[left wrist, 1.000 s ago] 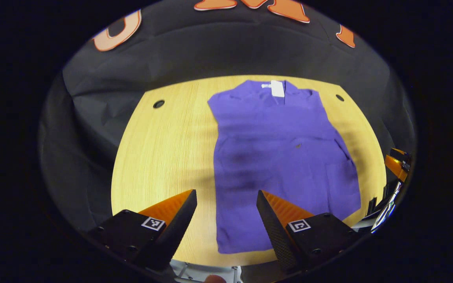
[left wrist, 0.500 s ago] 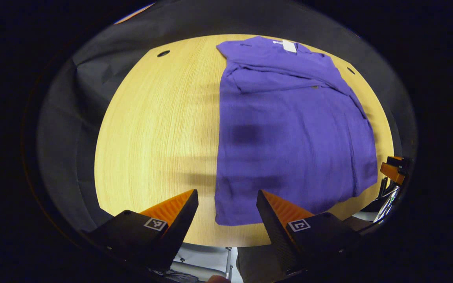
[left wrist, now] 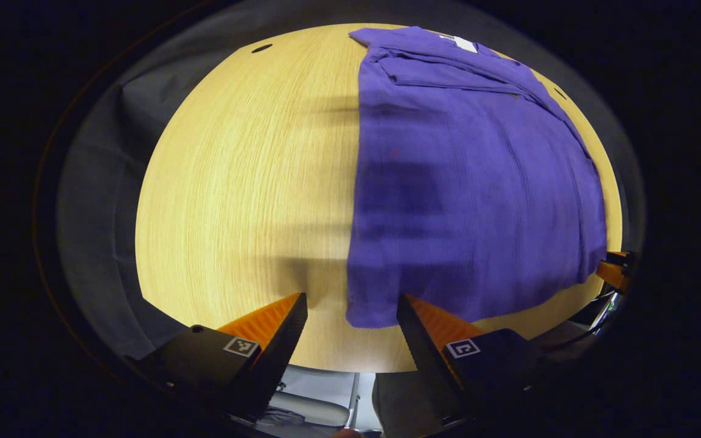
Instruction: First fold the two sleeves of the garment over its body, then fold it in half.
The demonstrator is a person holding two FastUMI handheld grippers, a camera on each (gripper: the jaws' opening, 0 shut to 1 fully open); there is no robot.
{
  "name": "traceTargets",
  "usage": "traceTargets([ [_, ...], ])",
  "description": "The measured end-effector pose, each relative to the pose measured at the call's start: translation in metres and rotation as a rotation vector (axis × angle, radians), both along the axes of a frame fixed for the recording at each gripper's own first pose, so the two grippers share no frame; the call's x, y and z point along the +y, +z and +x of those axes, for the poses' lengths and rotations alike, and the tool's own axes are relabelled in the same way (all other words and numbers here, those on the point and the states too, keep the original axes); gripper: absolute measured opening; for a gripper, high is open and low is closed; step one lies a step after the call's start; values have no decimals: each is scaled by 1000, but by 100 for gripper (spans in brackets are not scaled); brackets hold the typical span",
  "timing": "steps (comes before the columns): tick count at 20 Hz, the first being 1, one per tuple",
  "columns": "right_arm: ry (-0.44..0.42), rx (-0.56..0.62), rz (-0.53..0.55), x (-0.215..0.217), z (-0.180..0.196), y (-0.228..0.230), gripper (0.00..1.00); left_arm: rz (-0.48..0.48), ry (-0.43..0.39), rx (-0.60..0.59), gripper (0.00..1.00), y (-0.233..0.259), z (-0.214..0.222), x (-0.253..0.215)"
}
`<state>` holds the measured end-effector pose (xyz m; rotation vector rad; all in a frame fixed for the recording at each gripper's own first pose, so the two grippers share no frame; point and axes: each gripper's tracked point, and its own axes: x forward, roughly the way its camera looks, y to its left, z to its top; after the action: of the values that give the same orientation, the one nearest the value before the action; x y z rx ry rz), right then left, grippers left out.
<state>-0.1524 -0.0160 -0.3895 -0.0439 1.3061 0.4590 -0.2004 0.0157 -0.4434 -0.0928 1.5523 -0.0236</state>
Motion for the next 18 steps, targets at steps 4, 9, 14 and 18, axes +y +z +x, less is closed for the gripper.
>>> traceTargets([
  [4, -16, 20, -16, 0, 1, -3, 86, -39, 19, 24, 88, -1, 0, -8],
  [9, -54, 95, 29, 11, -6, -2, 48, -126, 44, 69, 45, -1, -2, -22],
  [14, -118, 136, 76, 17, -3, 1, 6, -184, 66, 85, 9, 5, 1, -29],
  [18, -152, 105, 163, 25, 14, 34, 5, -205, 18, 35, 6, 28, 23, -30],
])
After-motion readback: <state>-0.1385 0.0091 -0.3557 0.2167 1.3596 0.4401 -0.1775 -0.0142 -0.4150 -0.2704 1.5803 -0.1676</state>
